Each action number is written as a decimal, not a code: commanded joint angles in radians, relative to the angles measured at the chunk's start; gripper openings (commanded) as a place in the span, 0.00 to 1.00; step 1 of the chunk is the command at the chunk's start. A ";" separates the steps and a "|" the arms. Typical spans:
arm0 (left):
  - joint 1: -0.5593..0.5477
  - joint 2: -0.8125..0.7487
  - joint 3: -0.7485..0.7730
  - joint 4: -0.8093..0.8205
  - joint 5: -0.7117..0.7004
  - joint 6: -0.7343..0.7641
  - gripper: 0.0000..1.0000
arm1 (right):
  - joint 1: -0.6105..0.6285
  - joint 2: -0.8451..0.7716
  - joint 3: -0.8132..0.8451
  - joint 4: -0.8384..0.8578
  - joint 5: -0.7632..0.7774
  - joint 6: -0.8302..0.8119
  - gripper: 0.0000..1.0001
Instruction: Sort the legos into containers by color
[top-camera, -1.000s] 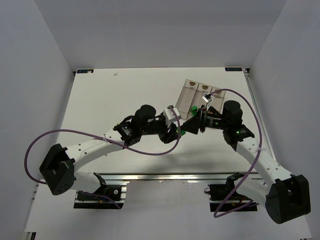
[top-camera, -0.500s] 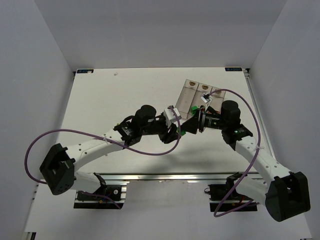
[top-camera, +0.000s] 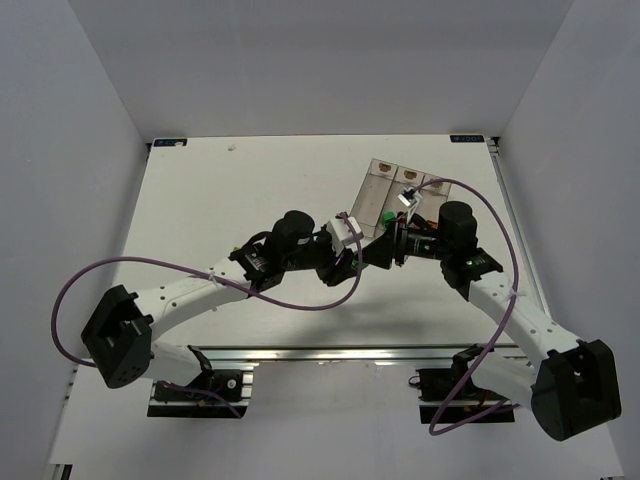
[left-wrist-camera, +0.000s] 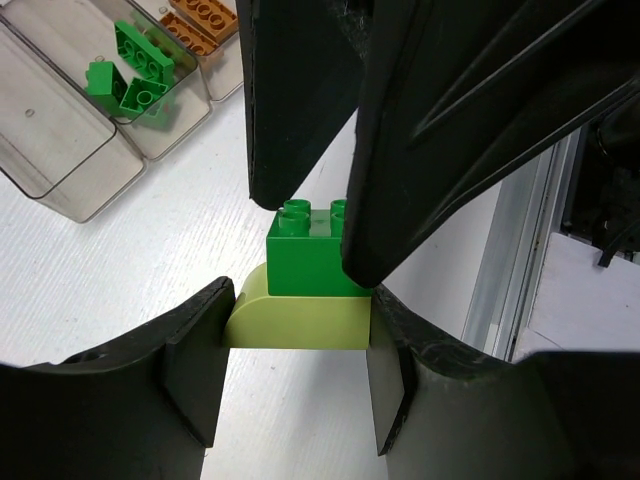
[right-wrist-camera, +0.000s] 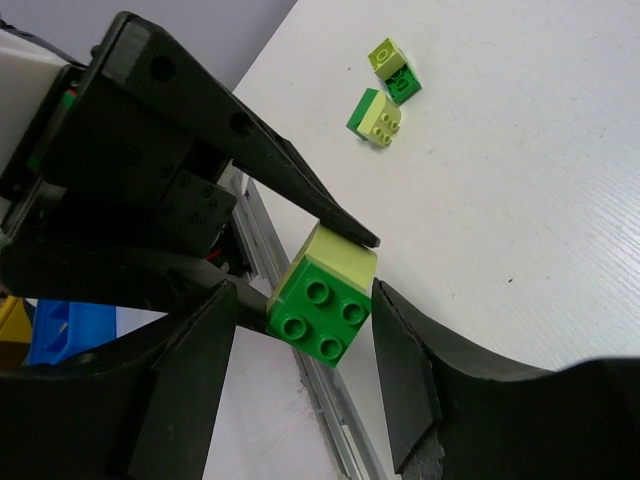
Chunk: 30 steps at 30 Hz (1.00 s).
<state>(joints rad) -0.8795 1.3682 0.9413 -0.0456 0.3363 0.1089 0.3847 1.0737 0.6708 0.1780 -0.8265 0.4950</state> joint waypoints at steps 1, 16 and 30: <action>-0.004 -0.017 0.027 0.000 -0.019 0.015 0.09 | 0.013 0.018 -0.007 0.009 0.021 -0.024 0.61; -0.053 -0.031 0.030 -0.030 -0.114 0.051 0.09 | 0.022 0.026 -0.004 0.000 0.035 -0.042 0.60; -0.061 -0.067 0.022 -0.025 -0.194 0.055 0.08 | 0.023 0.046 0.000 -0.009 0.038 -0.053 0.54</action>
<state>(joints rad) -0.9344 1.3483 0.9413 -0.0803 0.1642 0.1577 0.4015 1.1183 0.6708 0.1627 -0.7879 0.4606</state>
